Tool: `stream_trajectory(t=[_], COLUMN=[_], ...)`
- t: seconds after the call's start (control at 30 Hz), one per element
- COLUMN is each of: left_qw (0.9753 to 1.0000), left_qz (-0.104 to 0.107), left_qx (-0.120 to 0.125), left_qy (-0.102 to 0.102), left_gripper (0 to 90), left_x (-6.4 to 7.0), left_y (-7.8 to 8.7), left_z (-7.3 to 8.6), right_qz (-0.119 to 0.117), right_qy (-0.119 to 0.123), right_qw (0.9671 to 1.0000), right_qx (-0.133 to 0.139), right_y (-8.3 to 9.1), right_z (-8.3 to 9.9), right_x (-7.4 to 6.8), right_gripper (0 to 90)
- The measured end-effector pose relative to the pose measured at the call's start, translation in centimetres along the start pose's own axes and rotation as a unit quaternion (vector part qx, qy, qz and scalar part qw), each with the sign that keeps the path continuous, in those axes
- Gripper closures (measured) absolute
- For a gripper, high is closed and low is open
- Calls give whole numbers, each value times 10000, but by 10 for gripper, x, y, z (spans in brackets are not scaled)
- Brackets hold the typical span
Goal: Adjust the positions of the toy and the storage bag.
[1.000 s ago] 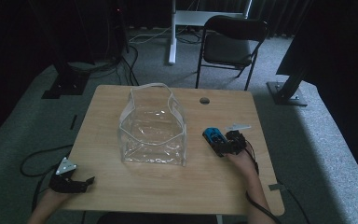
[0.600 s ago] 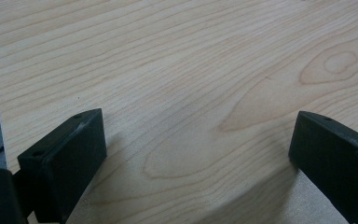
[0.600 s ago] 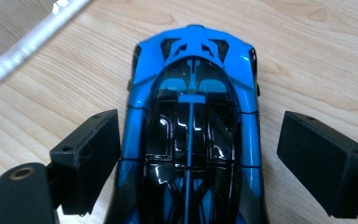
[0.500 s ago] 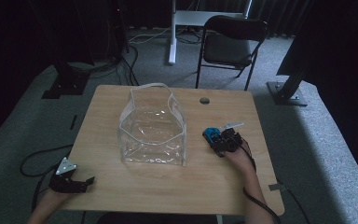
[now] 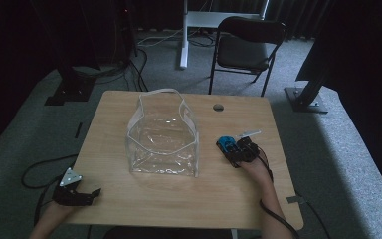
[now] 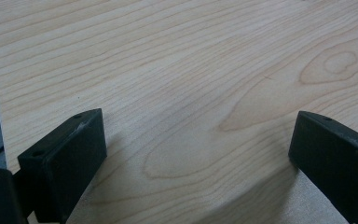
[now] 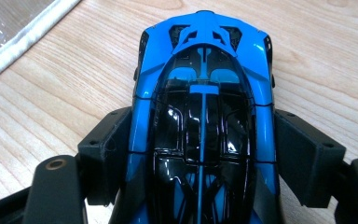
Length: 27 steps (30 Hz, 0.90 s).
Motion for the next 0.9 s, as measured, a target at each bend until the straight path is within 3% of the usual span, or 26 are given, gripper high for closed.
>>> stream_trajectory(t=[0.07, 0.17, 0.57, 0.9], left_qw=[10000, 10000, 10000, 10000], left_qz=[1, 1, 1, -2], left_qx=[-1, -1, -1, -1], left_qy=[0, 0, 1, 2], left_gripper=[44, 44, 44, 44], left_x=[0, 0, 0, 0], left_y=[0, 0, 0, 0], left_z=[0, 0, 0, 0], right_qz=[16, -142, -322, -426], right_qy=[-10, -61, 182, 404], right_qw=[10000, 9999, 9991, 9981], right_qx=[12, 49, 213, 168], right_y=[1, 6, 32, 50], right_z=[0, -1, -3, 14], right_x=[0, -2, -14, -28], right_gripper=[255, 262, 264, 263])
Point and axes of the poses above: each handheld gripper's, and its own axes: y roughly backward along the jaws, z roughly out of its underside, x roughly to its right, the point moved 8 cm from there along -y, roughly forward along the jaws, and after that the axes turned 1 degree about -x, right-handed, at the moved point
